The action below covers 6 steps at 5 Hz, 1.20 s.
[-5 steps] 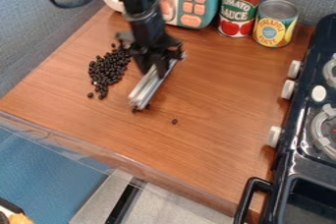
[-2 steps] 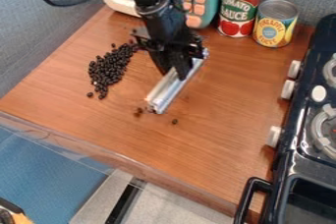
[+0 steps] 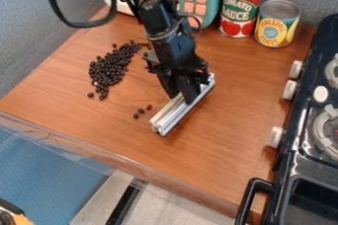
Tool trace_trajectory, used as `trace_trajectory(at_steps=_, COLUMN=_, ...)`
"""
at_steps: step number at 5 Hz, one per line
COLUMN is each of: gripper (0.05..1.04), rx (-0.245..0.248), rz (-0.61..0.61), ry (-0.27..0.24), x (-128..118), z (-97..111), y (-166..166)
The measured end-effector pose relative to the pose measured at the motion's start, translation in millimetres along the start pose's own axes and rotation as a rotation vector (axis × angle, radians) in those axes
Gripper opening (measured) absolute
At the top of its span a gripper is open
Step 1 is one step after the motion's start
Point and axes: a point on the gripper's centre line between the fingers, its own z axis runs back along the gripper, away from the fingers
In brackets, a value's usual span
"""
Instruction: Sweep into pile
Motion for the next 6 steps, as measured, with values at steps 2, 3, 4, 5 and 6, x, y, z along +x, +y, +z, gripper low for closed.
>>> trace_trajectory(at_steps=2, gripper=0.34, rx=-0.032, rz=-0.005, ry=0.016, x=-12.9, z=-10.5, y=-4.5)
trace_trajectory(at_steps=3, gripper=0.34, rx=-0.058, rz=0.012, ry=0.02, x=-18.2, z=-11.9, y=-13.7)
trace_trajectory(at_steps=4, gripper=0.34, rx=-0.018, rz=-0.024, ry=0.004, x=-17.6, z=-8.0, y=-20.8)
trace_trajectory(at_steps=5, gripper=0.34, rx=0.028, rz=-0.043, ry=-0.027, x=-15.5, z=2.7, y=-25.5)
trace_trajectory(at_steps=6, gripper=0.34, rx=0.013, rz=-0.049, ry=-0.057, x=-16.8, z=13.9, y=-34.2)
